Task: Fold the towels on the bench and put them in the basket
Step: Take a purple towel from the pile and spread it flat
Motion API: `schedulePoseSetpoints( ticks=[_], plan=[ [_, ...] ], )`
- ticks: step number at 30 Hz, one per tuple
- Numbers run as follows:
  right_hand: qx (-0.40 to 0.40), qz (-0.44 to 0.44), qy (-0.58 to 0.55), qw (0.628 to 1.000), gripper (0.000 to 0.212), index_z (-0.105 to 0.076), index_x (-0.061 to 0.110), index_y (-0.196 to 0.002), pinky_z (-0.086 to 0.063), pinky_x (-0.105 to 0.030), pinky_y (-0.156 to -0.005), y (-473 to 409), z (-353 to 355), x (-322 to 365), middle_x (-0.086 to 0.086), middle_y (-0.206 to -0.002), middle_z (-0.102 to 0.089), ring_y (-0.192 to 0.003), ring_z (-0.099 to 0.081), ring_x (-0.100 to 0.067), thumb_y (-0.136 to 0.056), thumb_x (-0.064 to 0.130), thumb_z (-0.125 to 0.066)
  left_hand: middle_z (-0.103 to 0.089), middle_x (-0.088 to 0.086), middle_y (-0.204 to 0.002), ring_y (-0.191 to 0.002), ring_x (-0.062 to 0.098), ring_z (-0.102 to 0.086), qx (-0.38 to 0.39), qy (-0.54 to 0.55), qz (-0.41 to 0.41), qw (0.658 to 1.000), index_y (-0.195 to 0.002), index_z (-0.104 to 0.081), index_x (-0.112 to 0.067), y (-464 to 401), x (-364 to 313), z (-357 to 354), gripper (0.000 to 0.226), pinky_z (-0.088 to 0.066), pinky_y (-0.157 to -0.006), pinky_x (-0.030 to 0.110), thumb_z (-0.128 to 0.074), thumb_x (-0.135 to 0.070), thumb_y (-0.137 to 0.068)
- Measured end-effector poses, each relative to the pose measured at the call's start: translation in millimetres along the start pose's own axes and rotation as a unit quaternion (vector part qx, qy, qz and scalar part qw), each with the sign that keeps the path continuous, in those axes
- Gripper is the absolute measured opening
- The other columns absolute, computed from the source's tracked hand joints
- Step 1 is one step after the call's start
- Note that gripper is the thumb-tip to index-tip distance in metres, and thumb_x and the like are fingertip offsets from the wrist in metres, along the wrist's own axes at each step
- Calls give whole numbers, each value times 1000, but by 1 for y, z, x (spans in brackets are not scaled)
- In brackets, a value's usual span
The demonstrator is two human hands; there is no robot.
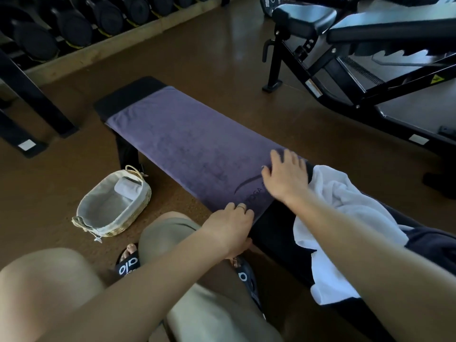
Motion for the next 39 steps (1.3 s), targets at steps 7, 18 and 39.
schedulePoseSetpoints(
  ticks=[7,18,39],
  plan=[
    [112,-89,25,989,66,-11,24,-163,-28,-53,-119,-22,1,-36,-20,-164,-26,-148,-30,-42,-106,57,-19,-69,7,-103,-91,25,-67,-35,-5,22,999,-111,-71,-11,-2,-2,1,21,-53,-70,34,-58,-24,-100],
    [72,-176,-71,979,51,-36,10,-147,-45,-47,-103,-31,21,-55,-20,-143,-50,-128,-52,-38,-107,41,-37,-67,2,-100,-85,20,-65,-69,-35,80,994,-105,-70,-16,1,6,3,17,-43,-67,32,-61,-29,-97],
    [55,-238,-193,950,18,-56,1,-112,-42,-35,-75,-40,29,-94,-14,-88,-52,-73,-52,-24,-102,14,-50,-67,3,-98,-82,21,-65,-34,-49,39,997,-104,-71,-13,6,2,-7,15,-43,-68,34,-59,-22,-99]
  ],
)
Point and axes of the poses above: each hand's wrist, its own y-axis away from the middle knuckle, its own z-axis out of the back of the hand, x = y × z, the point moved 8 cm from there along -y, towards the middle knuckle
